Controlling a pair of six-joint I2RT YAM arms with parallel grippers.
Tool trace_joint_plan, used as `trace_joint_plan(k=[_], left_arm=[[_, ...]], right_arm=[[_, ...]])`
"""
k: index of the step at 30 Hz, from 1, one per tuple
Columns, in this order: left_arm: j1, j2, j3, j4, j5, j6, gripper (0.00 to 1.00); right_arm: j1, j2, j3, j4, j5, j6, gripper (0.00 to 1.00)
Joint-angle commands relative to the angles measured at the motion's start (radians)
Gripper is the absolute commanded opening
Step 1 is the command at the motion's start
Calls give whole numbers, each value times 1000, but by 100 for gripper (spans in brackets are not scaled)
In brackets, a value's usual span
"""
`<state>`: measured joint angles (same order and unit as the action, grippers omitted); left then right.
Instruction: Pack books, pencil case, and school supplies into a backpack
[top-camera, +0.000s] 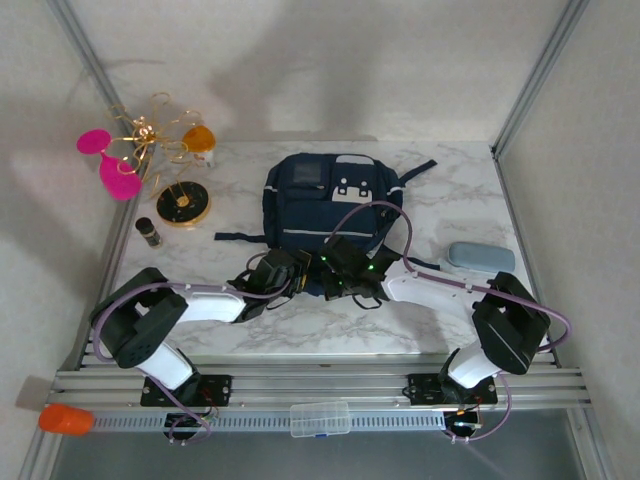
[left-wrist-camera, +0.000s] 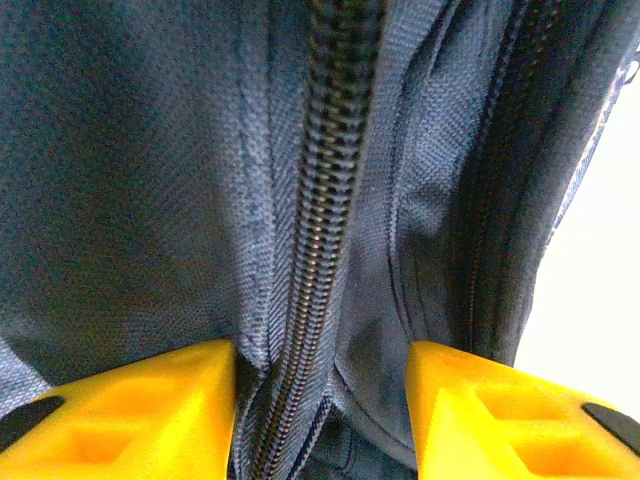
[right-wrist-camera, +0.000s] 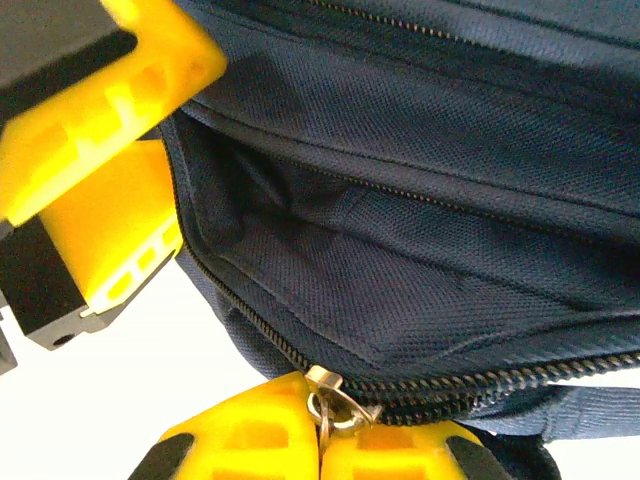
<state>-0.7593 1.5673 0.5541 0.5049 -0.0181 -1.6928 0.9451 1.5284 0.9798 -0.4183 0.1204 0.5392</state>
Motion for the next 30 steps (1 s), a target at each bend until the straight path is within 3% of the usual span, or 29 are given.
trace_joint_plan(k=[1,6,11,22,25,30], left_arm=[[-44,-43,35,-52,-19,-18,50],[-61,-115,-29,-54,-23,-93,46],[-78,-156,-19,-94,-29,-121,33],[-99,-45,26,-18,18,-189,33],[-96,-16,58,-49,13,-189,24],[-86,-54,85,-217,-122,-141,5]], right_arm=[[12,3,65,17,2,-10,0],[3,-4,56,21,20,5,0],[-11,-4,39,37,20,25,0],[-25,-23,9,96,-3,17,0],[-25,-22,-4,108,-10,11,0],[-25,-19,9,68,14,-6,0]])
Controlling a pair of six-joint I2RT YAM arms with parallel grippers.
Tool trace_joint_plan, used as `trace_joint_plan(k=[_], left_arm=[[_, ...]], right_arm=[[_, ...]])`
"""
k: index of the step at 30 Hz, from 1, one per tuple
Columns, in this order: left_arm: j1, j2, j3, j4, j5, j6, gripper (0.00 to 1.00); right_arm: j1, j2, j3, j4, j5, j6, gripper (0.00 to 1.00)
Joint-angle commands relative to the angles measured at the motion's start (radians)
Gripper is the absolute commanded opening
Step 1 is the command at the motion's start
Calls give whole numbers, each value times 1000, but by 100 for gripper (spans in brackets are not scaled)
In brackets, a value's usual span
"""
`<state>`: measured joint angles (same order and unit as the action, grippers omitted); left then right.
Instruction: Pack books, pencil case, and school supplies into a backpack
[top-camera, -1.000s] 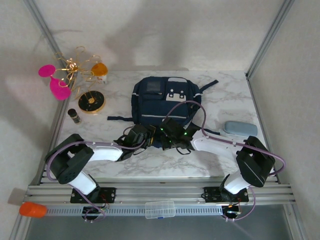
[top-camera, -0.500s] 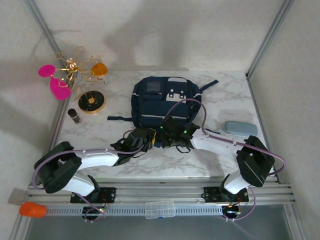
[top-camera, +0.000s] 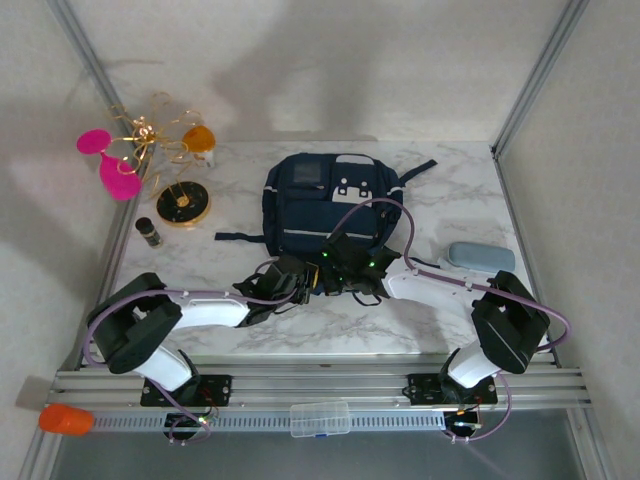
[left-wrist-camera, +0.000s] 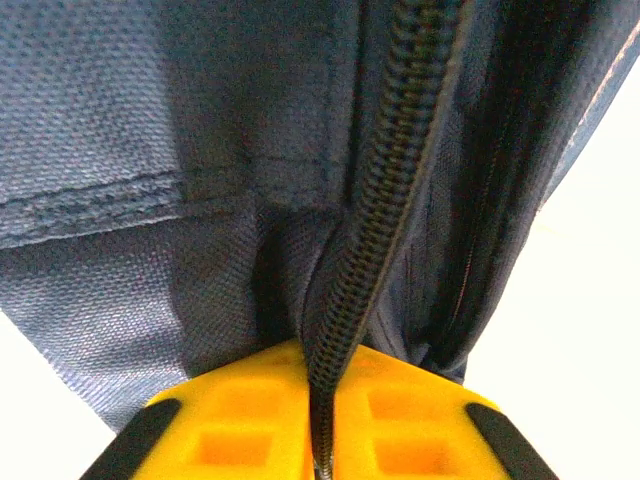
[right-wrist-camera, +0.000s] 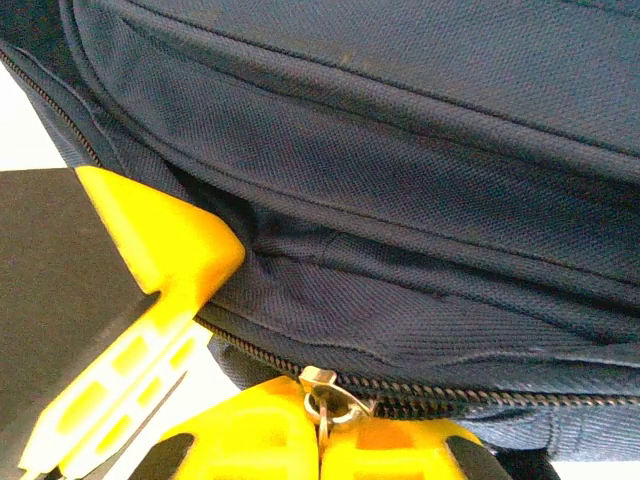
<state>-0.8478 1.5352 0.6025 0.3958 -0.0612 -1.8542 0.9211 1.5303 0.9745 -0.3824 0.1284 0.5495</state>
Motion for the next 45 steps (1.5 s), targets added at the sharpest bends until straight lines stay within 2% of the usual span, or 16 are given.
trace_joint_plan(k=[1,6,9,15,21,24,27,30,31,33,34,36,38,41,45], left_arm=[[9,-30,43,-132,-91,35,1],[90,-133,33,-237,-123,113,0],[175,-250,19,-330,-161,197,0],[322,-437,-9,-440,-161,347,0],[411,-458,8,-471,-79,430,0],[489,-449,25,-481,-35,508,0],[545,-407,96,-507,59,599,0],[506,-391,110,-475,119,613,0],[493,-400,96,-442,141,606,9],[459,-429,72,-382,172,603,35],[428,-447,69,-385,160,611,47],[361,-473,75,-452,93,597,63],[301,-507,32,-459,55,529,68],[217,-552,-86,-346,37,360,71],[91,-519,-128,-270,-22,201,74]], right_arm=[[-1,-22,28,15,10,-20,0],[22,-30,107,-143,4,14,0],[26,-99,7,-174,-10,79,0],[-106,-219,-147,-192,23,115,0],[-130,-154,-59,-217,110,65,0],[-152,-124,-70,-200,168,38,0],[-154,-107,-60,-139,60,17,0],[-101,-107,-51,-16,-43,8,0],[-81,-98,-43,15,-62,9,0],[-60,-66,-16,43,-83,7,0],[-59,-50,-4,48,-90,9,0],[-57,-30,7,57,-98,7,0],[-56,-23,6,60,-88,7,0],[-57,-13,3,62,-79,-5,0],[-57,-5,2,59,-63,-4,0]])
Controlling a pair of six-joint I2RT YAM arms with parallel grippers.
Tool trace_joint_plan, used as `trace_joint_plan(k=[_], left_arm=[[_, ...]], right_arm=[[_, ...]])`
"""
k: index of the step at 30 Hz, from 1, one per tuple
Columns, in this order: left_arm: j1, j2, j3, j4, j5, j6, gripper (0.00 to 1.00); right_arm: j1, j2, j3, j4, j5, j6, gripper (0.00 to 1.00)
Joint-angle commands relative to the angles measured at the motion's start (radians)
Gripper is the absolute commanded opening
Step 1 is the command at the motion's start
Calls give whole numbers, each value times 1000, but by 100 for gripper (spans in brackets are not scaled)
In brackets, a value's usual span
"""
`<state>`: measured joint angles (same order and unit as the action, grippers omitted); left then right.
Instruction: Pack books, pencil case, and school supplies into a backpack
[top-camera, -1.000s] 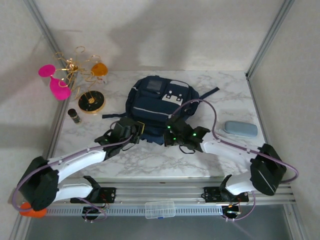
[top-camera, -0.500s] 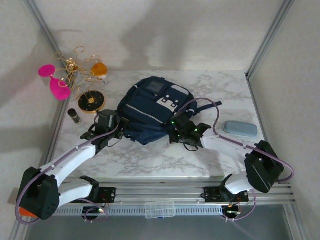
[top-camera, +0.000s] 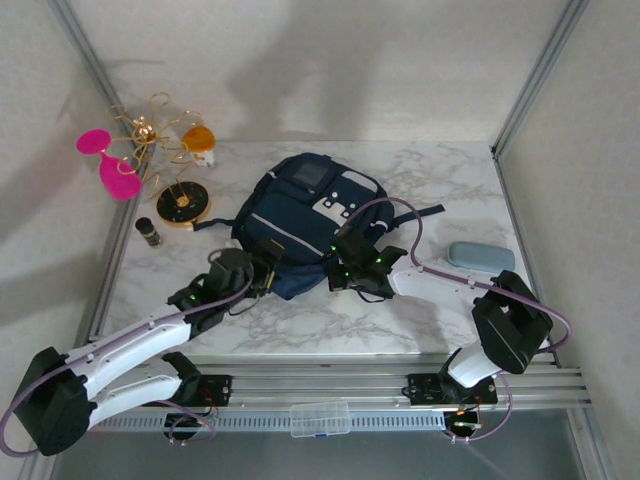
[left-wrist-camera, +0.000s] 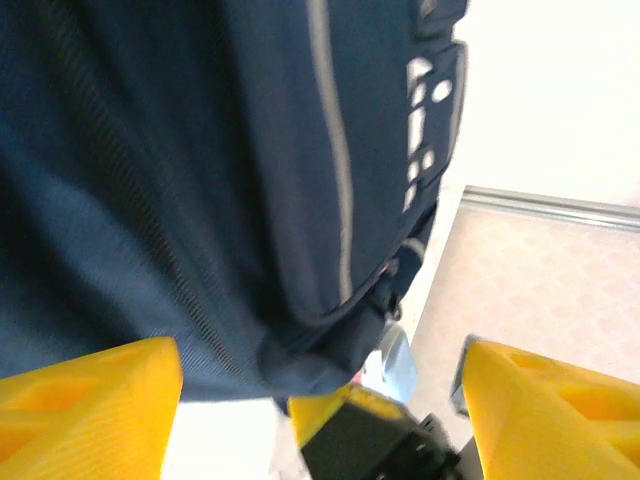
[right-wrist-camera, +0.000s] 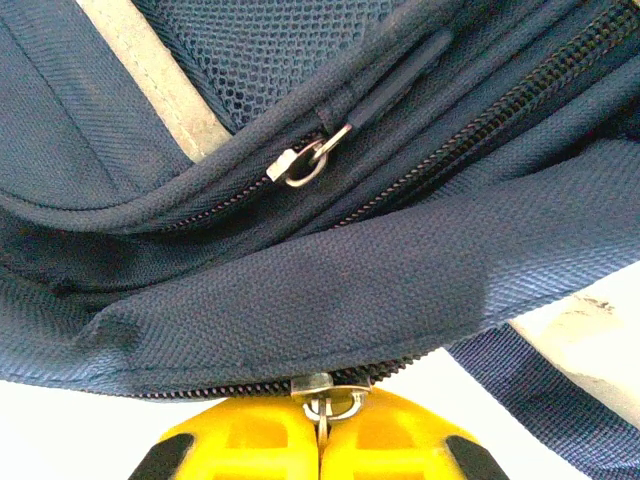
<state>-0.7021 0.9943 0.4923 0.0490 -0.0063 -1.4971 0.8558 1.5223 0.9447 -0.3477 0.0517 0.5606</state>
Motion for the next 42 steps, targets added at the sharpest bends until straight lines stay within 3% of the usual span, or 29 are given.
trace_joint_plan(k=[1,4,8,14,20,25,30,34,38,39,42], left_arm=[[-97,43,-9,82,-105,-177,75],[-149,138,25,114,-129,-227,79],[-149,284,69,153,-119,-271,78],[-144,364,110,108,-190,-261,43],[-100,290,64,26,-240,-212,2],[-24,155,7,-73,-259,-132,0],[84,48,-65,-94,-190,-52,0],[114,0,-85,-121,-196,-27,0],[118,26,-49,-94,-149,43,0],[116,42,-36,-92,-126,52,0],[65,92,2,-52,-75,68,3]], right_arm=[[9,2,29,25,18,-16,0],[9,7,27,37,10,-16,0],[15,25,35,44,3,-16,0],[15,12,25,32,55,-11,0],[-13,-6,3,-2,137,-2,0],[-104,-31,-27,-16,167,1,0],[-222,-18,-29,-30,195,-7,0],[-265,-10,-19,-14,198,-4,0],[-256,-28,-13,24,69,-64,0],[-251,-44,-20,30,44,-71,1],[-251,-113,-52,44,-34,-98,24]])
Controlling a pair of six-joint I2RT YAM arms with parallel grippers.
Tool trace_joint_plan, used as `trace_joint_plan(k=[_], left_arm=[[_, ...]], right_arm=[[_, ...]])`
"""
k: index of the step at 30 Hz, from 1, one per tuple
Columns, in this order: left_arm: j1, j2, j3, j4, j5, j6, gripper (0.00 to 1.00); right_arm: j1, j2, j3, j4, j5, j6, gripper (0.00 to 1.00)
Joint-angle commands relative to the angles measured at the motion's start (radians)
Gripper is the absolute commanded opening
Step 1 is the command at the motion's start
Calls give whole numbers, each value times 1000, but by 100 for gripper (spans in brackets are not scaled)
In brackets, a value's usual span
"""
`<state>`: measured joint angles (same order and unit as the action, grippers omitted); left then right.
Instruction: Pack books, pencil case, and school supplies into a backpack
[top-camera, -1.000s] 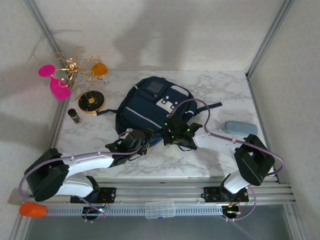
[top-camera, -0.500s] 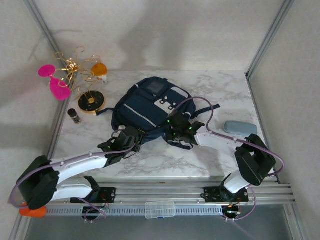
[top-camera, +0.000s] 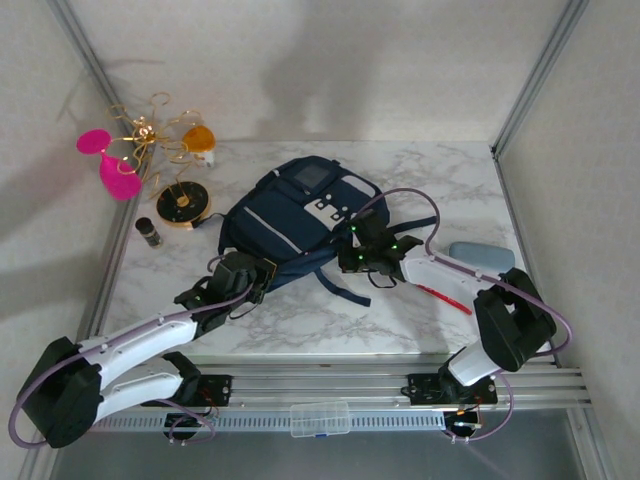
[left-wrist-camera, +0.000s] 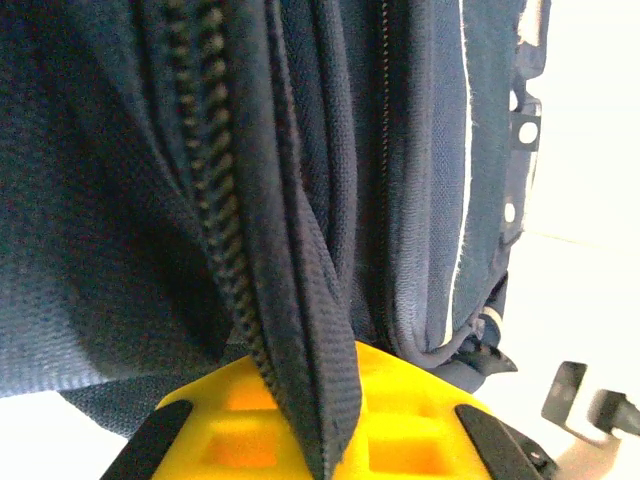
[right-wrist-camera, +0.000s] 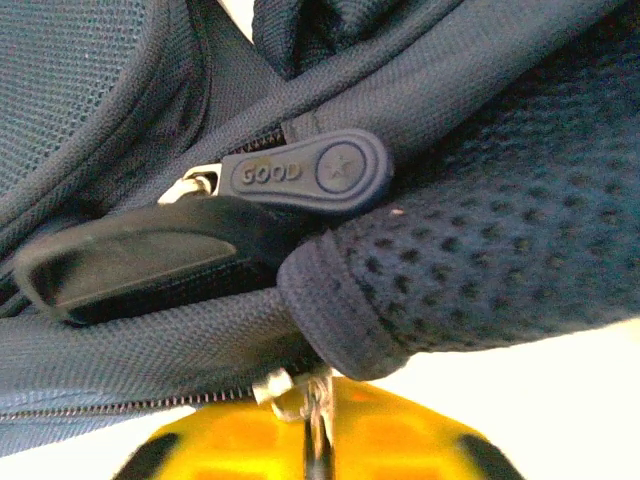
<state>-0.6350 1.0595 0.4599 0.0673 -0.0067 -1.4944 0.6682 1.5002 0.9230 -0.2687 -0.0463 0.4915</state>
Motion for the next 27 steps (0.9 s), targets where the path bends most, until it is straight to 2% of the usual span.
trace_joint_plan(k=[1,3,5,7,9,12,17,20,23,27], left_arm=[[-17,32,51,-79,-67,74,11],[-60,10,101,-155,-108,120,32],[-92,-42,132,-261,-204,136,42],[-94,-101,127,-320,-248,140,49],[-94,-147,115,-339,-286,142,50],[-69,-153,128,-301,-278,208,52],[-6,-24,200,-251,-206,316,52],[15,54,192,-193,-159,311,48],[42,106,172,-125,-115,310,46],[76,155,170,-115,-97,340,43]], right_arm=[[-64,-108,-32,-39,43,-43,31],[-63,-134,-23,-74,13,-61,37],[-70,-157,-17,-97,14,-56,40],[-83,-161,-9,-77,-30,-57,45],[-86,-107,38,-65,-83,-55,49],[-83,31,162,-97,-132,-46,48],[-60,193,313,-82,-174,-53,50],[-52,292,413,-108,-176,-66,54],[-42,378,485,-122,-215,-89,52],[-39,463,574,-172,-196,-110,51]])
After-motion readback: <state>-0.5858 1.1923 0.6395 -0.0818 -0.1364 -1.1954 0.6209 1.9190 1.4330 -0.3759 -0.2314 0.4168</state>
